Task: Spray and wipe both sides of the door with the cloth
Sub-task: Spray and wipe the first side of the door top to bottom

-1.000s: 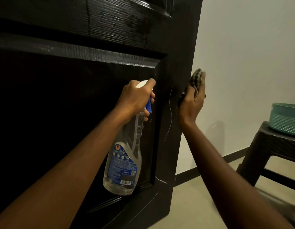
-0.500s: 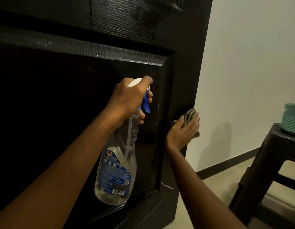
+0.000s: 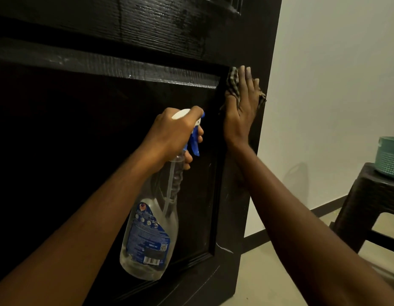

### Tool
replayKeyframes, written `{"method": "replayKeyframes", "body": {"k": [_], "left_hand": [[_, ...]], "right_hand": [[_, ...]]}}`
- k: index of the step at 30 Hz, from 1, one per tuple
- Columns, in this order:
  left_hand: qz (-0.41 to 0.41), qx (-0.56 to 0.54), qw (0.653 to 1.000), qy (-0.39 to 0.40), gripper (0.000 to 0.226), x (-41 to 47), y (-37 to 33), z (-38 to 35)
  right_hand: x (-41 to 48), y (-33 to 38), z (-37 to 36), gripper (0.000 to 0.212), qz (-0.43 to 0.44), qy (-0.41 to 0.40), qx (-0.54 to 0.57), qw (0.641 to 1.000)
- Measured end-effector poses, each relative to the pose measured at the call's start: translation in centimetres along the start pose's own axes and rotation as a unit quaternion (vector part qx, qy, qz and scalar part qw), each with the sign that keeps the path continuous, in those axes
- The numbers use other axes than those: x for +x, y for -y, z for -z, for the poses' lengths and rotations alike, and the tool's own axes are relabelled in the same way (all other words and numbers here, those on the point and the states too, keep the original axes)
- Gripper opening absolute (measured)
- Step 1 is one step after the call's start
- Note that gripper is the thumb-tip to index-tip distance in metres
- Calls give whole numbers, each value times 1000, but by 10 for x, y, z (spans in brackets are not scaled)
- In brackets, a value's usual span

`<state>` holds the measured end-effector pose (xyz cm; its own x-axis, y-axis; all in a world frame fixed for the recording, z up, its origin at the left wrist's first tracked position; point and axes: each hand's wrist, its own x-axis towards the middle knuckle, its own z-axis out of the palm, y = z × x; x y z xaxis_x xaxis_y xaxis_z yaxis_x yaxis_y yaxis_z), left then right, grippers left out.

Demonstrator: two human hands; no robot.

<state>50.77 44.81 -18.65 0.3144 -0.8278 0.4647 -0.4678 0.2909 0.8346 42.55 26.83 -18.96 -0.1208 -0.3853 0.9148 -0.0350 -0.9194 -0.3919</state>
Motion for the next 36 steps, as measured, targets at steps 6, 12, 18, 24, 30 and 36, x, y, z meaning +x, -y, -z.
{"method": "replayKeyframes", "body": {"k": [6,12,18,24,30,36], "left_hand": [[11,31,999,0,50,-3,-4,-3],[-12,30,998,-53,44,-7,-5,7],[-15,28,998,-61,44,-11,3,8],[-7,28,998,-58,43,-16,14,4],[7,21,999,-48,45,-25,27,-1],[-2,26,998,-55,45,-30,37,-3]], "right_hand": [[9,-11,27,57,-50,97,108,988],[-8,4,3,60,-12,36,11,999],[-113,-34,6,66,40,43,-86,995],[-224,-65,27,71,-23,100,-92,991],[-125,-29,6,64,3,35,-63,997],[-135,-36,6,59,22,19,-71,997]]}}
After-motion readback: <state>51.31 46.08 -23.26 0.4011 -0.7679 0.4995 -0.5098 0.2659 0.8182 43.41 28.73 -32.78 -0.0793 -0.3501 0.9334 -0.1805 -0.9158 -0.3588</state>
